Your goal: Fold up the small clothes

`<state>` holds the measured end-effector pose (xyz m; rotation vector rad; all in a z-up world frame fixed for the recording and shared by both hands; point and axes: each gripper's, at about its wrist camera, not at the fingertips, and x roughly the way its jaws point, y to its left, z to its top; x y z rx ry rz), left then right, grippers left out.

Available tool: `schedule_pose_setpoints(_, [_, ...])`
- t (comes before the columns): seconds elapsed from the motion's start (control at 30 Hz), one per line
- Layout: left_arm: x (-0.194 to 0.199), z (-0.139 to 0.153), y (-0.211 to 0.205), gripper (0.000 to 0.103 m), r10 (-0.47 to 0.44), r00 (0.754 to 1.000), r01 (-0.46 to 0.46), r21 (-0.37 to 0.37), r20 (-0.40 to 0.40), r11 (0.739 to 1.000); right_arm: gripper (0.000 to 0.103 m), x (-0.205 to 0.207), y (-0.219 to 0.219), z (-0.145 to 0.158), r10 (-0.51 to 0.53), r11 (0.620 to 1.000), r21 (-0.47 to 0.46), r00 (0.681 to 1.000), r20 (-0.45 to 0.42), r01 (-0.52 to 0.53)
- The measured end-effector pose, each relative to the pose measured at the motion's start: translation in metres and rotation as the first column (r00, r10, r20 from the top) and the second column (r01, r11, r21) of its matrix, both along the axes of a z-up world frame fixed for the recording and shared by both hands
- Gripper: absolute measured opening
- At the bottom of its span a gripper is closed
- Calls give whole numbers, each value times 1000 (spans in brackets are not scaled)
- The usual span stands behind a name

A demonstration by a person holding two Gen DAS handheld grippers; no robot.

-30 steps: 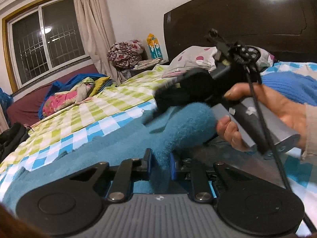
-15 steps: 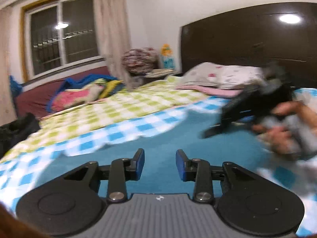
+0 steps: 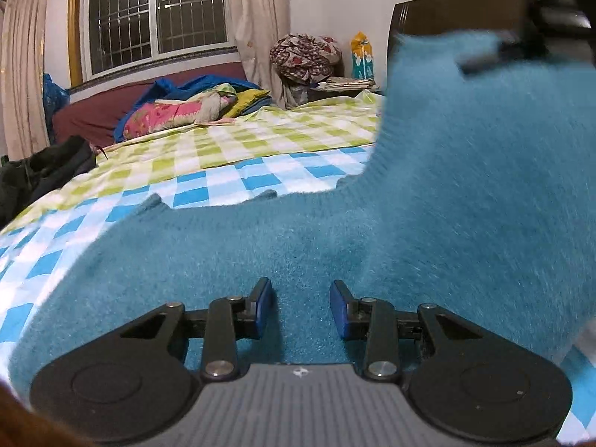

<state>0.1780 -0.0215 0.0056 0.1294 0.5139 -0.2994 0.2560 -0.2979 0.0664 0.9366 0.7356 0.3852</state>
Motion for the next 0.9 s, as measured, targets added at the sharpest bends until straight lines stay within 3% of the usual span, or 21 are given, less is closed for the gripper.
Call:
schedule_pose_setpoints(0.17, [-19,20,36,40,29,998,-29,-14,47,999,25,21,52,11,21,998,53,1000,10,-21])
schedule_pose_setpoints(0.4, [-47,27,107,40,132,988,-130,-29,74,991,25,43,141,-7,41,997,66,998,-56,-38])
schedule_pose_setpoints(0.6, [-56,18,139,40,173,983,-169,-83,52,982,25,58,206,-30,20,998,-55,994,-111,-26])
schedule_pose_setpoints(0.8, [-60,25,170,40,204,977,-193,-150,64,970,34,64,242,-49,-4,996,-88,987,-163,-11])
schedule_pose_setpoints(0.9, [-69,29,181,40,201,977,-183,-189,77,965,47,62,250,-53,7,997,-72,987,-159,-18])
